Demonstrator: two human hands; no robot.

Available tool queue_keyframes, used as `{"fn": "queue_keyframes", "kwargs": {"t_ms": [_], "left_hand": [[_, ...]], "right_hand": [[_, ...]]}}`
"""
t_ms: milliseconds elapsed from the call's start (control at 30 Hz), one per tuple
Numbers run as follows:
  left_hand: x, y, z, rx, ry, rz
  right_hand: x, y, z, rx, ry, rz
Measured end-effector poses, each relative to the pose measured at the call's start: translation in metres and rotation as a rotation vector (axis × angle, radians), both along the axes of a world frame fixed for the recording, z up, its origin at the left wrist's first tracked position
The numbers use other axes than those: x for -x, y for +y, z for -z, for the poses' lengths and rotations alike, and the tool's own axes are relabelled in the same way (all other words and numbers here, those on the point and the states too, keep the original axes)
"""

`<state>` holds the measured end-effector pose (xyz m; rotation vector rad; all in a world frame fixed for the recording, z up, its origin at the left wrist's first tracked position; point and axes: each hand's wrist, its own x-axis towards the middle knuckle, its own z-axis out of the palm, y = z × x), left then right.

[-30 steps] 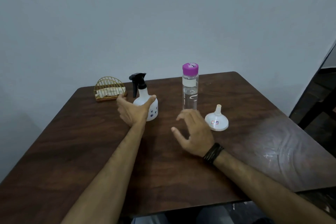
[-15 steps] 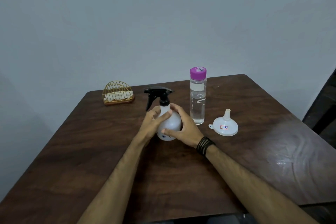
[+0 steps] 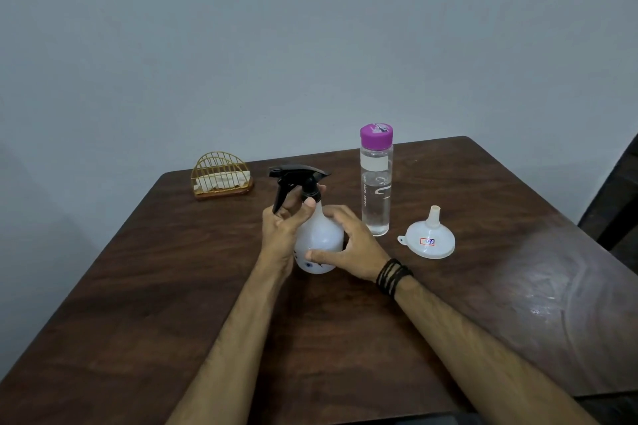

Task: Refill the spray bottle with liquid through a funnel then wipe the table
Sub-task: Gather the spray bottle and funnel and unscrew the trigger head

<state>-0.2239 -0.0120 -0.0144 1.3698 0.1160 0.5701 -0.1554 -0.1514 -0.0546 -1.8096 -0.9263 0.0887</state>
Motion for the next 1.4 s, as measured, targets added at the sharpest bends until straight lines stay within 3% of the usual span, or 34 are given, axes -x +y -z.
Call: {"fn": "queue_keyframes", "kwargs": {"t_ms": [200, 300, 567, 733, 867, 1233, 1400], "left_hand": [[-0.003, -0.006, -0.006, 0.003, 0.003, -0.160], [-0.010, -0.007, -0.004, -0.105, -0.011, -0.231], [-0.004, 0.010, -0.002, -0.063, 0.014, 0.097], [-0.010, -0.007, -0.016, -0.193, -0.038, -0.175], [-0.015, -0.016, -0.027, -0.237, -0.074, -0.224], [-0.026, 0.017, -0.132, 0.067, -0.270, -0.384], [-0.016, 0.047, -0.136, 0.079, -0.183, -0.370]], "right_hand": [[0.004, 0.013, 0.000, -0.012, -0.028, 0.122], [0.000, 0.016, 0.002, 0.001, 0.033, 0.115], [-0.001, 0.012, -0.005, 0.010, 0.101, 0.053], [-0.002, 0.011, -0.006, 0.021, 0.103, 0.058], [-0.001, 0.011, -0.007, 0.013, 0.116, 0.044], [0.001, 0.011, -0.011, 0.054, 0.130, 0.046], [0.000, 0.010, -0.009, 0.080, 0.122, 0.053]]}}
